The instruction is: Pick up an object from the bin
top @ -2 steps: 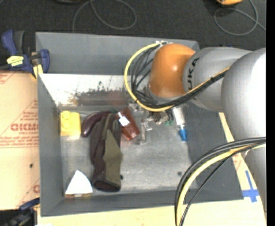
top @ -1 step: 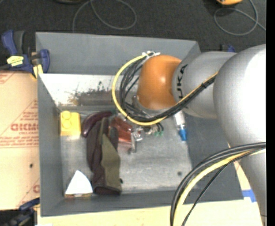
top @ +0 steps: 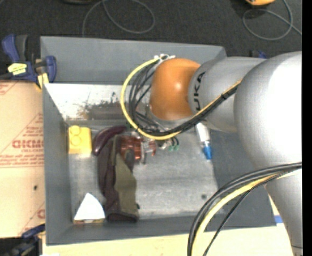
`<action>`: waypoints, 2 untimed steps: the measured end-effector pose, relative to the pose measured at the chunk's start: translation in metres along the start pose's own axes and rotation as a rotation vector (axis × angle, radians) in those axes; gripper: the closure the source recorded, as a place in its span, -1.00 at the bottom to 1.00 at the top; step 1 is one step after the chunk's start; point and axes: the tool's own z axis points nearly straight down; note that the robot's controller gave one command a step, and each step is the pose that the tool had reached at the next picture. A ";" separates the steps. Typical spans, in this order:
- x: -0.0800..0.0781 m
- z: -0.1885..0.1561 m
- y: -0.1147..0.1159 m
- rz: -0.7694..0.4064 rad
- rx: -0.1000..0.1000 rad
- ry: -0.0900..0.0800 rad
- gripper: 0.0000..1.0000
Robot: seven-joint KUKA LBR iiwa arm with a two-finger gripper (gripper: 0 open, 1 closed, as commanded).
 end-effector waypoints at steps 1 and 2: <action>0.000 0.000 0.000 0.000 0.000 0.000 1.00; -0.004 -0.073 0.001 0.023 0.000 -0.004 1.00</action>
Offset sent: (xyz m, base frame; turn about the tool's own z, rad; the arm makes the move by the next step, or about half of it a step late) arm 0.0013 0.0039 0.0727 0.0259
